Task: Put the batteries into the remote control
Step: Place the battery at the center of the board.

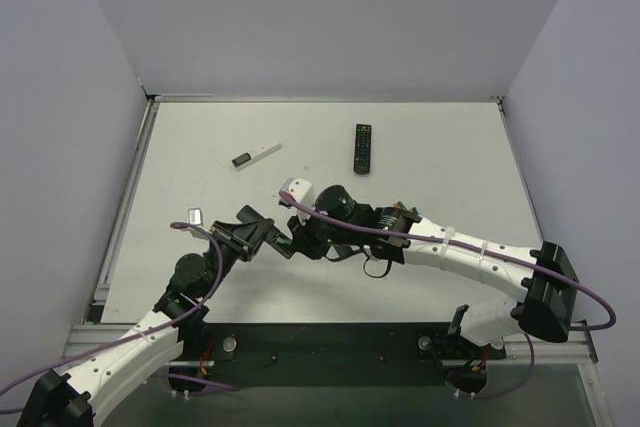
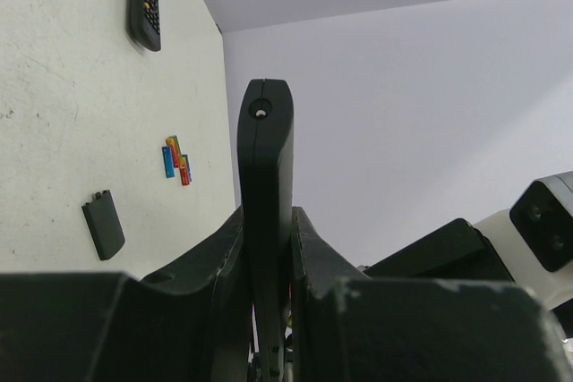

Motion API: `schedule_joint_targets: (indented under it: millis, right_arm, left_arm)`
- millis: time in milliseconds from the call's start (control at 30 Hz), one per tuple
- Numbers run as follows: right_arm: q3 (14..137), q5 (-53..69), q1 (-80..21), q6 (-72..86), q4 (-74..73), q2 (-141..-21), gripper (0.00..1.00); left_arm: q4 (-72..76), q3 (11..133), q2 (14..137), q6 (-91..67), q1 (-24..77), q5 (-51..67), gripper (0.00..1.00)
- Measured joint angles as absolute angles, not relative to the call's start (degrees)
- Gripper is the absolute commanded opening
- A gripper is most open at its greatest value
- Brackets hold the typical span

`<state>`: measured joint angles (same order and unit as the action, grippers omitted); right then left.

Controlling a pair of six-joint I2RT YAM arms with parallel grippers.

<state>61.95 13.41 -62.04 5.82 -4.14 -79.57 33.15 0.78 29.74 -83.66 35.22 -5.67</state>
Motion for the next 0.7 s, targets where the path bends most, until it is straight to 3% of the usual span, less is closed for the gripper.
schedule_joint_targets:
  millis: [133, 533, 700]
  right_arm:
    - [61.95, 12.53, -62.08, 5.65, -4.16, -79.55, 0.0]
    - [65.21, 12.56, -61.43, 7.29, -12.23, -77.49, 0.0]
    - [64.95, 13.61, -53.25, 12.58, -17.23, -76.53, 0.0]
  left_arm:
    - [33.21, 0.78, 29.8, -83.53, 35.22, -5.54, 0.0]
    - [32.56, 0.8, 29.43, -74.87, 35.09, -2.68, 0.0]
    - [24.01, 3.05, 27.92, -66.3, 34.15, -1.28, 0.0]
